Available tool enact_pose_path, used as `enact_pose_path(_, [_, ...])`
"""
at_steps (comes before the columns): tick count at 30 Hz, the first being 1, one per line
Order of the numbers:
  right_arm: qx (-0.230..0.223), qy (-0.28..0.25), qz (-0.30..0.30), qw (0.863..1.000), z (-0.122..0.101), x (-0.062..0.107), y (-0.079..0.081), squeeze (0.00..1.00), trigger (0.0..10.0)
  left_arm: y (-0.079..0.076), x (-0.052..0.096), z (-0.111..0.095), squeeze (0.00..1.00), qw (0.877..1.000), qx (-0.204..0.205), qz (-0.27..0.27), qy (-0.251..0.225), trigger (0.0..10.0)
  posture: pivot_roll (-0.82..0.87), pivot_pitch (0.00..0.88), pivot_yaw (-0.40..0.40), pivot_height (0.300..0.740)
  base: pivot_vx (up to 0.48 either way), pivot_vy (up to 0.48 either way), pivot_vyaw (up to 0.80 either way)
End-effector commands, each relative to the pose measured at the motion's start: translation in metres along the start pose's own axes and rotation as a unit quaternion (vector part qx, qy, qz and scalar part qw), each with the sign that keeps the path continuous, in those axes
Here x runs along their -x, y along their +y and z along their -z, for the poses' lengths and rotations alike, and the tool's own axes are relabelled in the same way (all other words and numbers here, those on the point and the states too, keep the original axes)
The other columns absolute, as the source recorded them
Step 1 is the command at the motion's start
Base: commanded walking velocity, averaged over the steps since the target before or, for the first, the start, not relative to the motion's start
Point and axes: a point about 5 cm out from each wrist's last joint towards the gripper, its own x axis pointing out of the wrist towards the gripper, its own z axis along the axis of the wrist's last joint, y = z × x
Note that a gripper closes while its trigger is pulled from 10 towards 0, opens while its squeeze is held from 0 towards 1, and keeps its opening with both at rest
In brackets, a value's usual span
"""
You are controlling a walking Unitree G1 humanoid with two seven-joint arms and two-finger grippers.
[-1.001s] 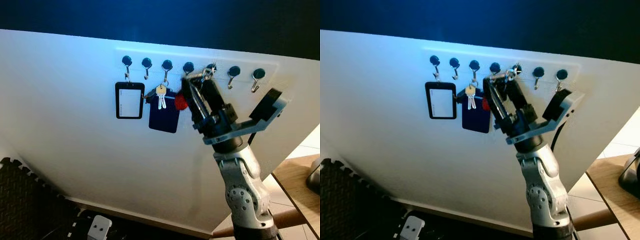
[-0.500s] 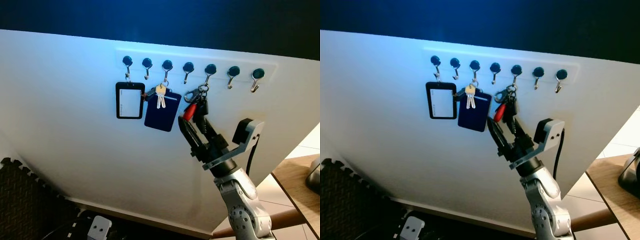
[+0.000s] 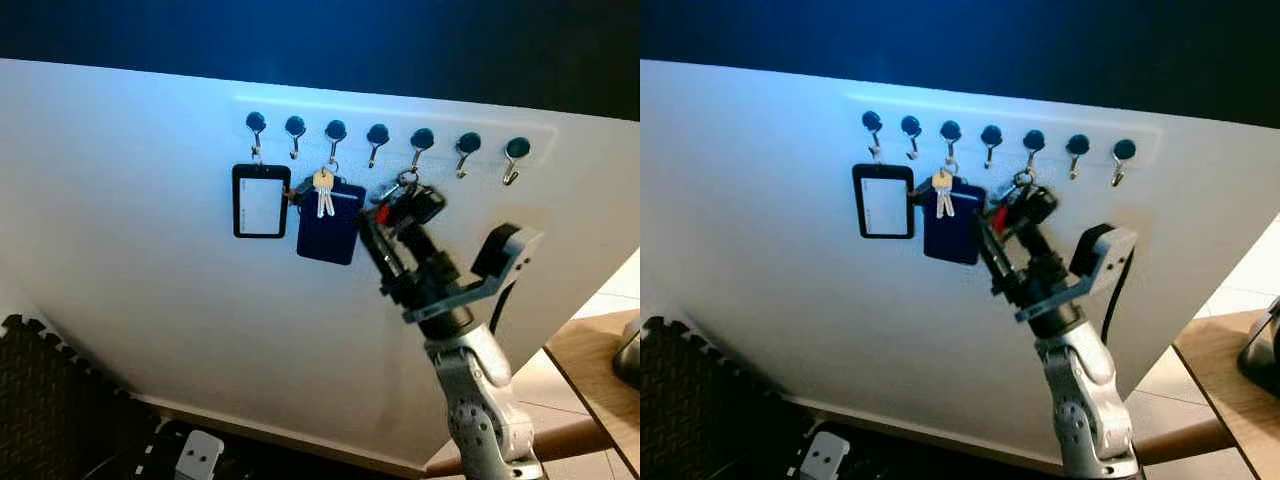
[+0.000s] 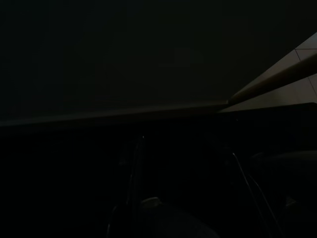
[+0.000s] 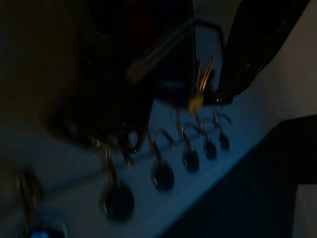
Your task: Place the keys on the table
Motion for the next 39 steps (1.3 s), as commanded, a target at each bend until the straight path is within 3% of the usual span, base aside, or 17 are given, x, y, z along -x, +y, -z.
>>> enact_pose_path(1, [0.073, -0.034, -0.014, 0.997, -0.015, -0.004, 0.004, 0.00, 10.0, 0.002, 0.005, 0.004, 0.00, 1.000, -0.006, 0.003, 0.011, 10.0, 0.08, 0.130, -0.027, 0.740, 0.000, 0.000, 0.00])
enact_pose_path(9, [0.094, -0.048, -0.001, 0.994, -0.019, -0.009, 0.001, 0.00, 10.0, 0.001, 0.004, 0.004, 0.00, 1.000, -0.004, 0.004, 0.007, 10.0, 0.08, 0.133, -0.029, 0.740, 0.000, 0.000, 0.00])
enact_pose_path(35, [0.110, -0.007, 0.073, 0.991, -0.004, -0.005, -0.015, 0.00, 10.0, 0.002, 0.005, 0.007, 0.00, 1.000, 0.000, -0.001, 0.021, 10.0, 0.09, 0.132, -0.028, 0.740, 0.000, 0.000, 0.00])
enact_pose_path(39, [0.113, -0.050, 0.072, 0.990, -0.016, -0.008, -0.013, 0.00, 10.0, 0.002, 0.005, 0.007, 0.00, 1.000, 0.001, -0.003, 0.023, 10.0, 0.09, 0.133, -0.028, 0.740, 0.000, 0.000, 0.00])
